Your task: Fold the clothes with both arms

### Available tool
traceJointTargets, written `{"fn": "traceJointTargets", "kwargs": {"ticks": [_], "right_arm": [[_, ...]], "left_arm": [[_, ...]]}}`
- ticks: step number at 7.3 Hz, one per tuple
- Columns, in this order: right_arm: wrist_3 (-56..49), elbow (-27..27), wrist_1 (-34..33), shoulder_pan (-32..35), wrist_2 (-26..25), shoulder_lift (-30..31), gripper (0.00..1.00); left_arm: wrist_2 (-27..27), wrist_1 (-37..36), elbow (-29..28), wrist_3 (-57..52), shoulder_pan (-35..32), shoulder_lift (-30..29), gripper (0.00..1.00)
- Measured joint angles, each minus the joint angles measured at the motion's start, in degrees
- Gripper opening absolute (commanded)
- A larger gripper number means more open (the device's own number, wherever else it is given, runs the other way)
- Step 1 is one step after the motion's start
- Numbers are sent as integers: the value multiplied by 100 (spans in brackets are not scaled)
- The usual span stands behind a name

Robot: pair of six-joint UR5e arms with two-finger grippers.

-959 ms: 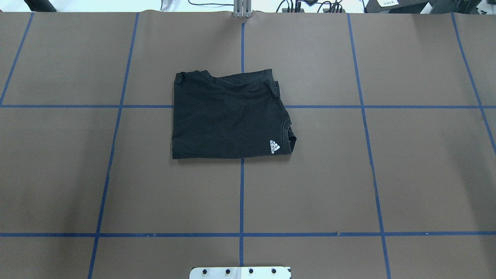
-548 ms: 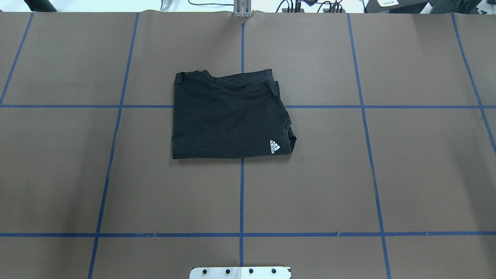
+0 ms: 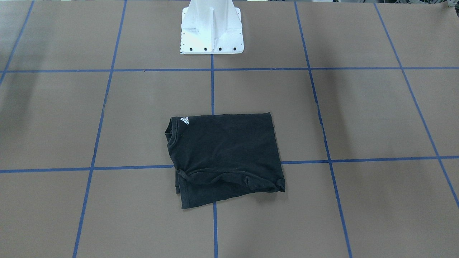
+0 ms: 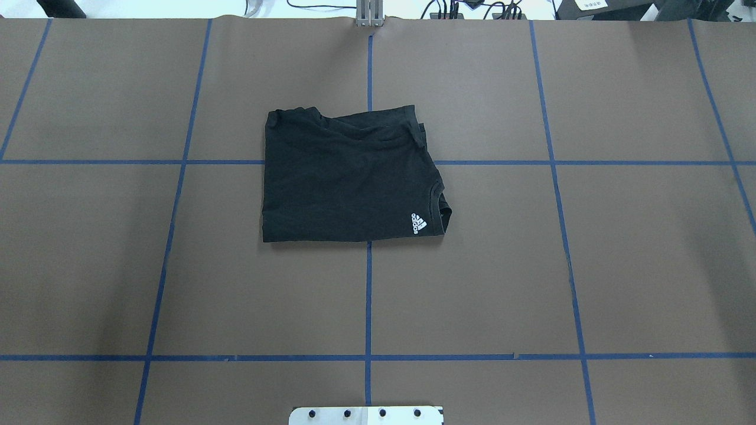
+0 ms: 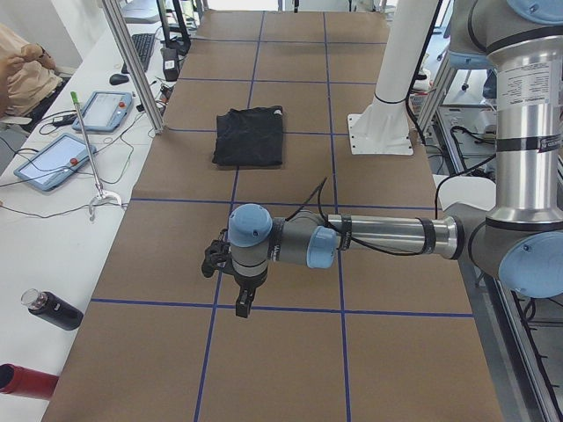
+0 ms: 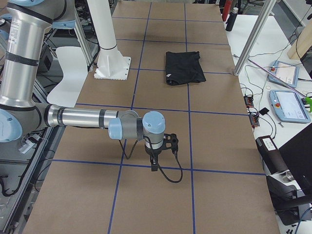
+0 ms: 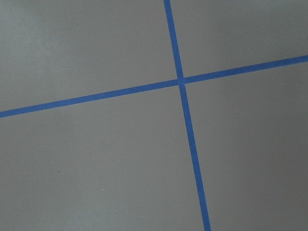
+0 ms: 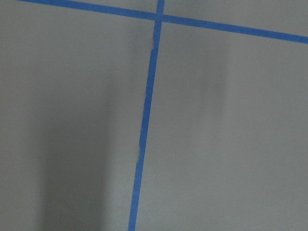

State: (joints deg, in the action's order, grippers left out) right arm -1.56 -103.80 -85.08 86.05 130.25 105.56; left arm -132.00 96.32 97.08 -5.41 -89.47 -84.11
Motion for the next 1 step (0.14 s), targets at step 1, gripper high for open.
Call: {"fn": "traceJointTargets", "kwargs": {"ticks": [1], "right_arm": [[6,0,0,0,2,0,100]], "left_arm": [[-1,0,1,-2,0,0,100]]}}
